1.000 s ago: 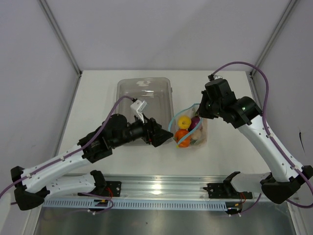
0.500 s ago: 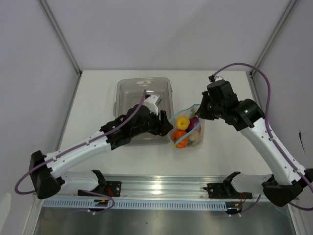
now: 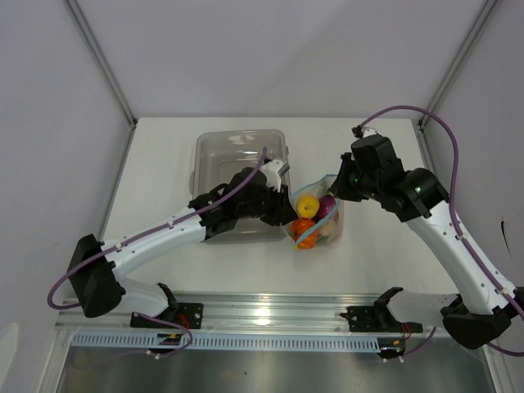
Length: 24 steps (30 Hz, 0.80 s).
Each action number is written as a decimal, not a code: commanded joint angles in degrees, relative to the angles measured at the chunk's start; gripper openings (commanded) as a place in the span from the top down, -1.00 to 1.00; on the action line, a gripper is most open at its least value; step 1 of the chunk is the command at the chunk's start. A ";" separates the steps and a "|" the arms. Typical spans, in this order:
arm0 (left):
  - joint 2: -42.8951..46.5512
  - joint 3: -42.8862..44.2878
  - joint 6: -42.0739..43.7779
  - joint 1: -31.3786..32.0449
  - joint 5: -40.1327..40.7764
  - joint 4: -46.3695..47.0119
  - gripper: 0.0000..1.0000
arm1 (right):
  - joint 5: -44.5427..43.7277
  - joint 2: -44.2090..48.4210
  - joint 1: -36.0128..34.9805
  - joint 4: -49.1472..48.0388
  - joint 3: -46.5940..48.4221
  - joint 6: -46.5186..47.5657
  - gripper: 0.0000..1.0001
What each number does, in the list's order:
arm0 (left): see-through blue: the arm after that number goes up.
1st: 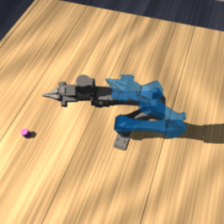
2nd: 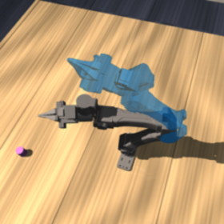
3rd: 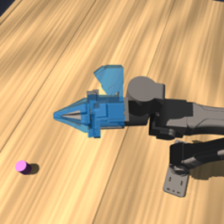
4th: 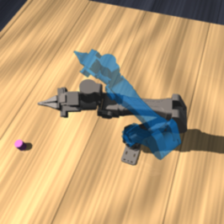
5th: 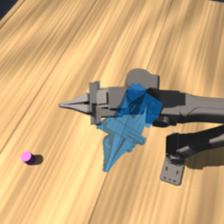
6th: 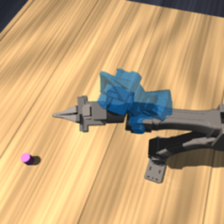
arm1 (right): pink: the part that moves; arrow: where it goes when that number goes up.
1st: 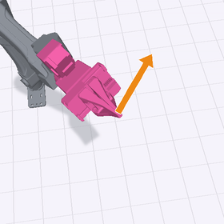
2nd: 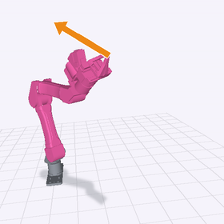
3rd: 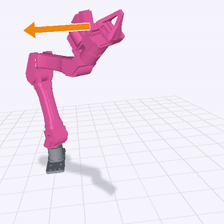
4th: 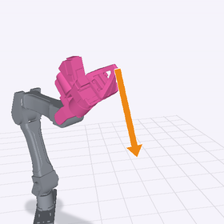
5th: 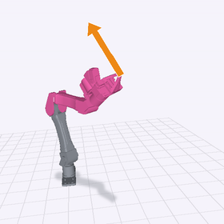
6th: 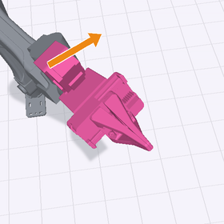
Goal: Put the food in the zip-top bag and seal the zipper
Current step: Adjust the zipper food storage bag at the center of the board.
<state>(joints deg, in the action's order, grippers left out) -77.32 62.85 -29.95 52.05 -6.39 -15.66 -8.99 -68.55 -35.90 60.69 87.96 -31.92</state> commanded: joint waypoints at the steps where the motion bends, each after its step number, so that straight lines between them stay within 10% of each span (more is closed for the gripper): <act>1: -0.81 3.16 -0.45 -0.02 -7.05 3.53 0.53 | -0.67 0.79 -0.14 -1.54 -0.07 0.81 0.95; 3: -0.20 2.63 -1.07 -0.02 -9.24 5.27 0.96 | -1.20 0.53 -0.13 -0.92 -0.16 0.98 0.80; 10: 0.24 2.98 -5.10 -0.02 -13.47 7.48 0.99 | 1.43 1.40 -0.22 0.83 -4.20 0.46 0.13; 24: -3.36 8.08 -8.10 -0.02 -14.00 6.70 0.99 | -2.51 8.96 -5.67 10.50 -9.74 -5.95 0.13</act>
<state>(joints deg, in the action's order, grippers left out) -80.36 67.68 -36.49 52.05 -18.76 -11.55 -8.93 -60.60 -39.77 67.35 78.11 -34.96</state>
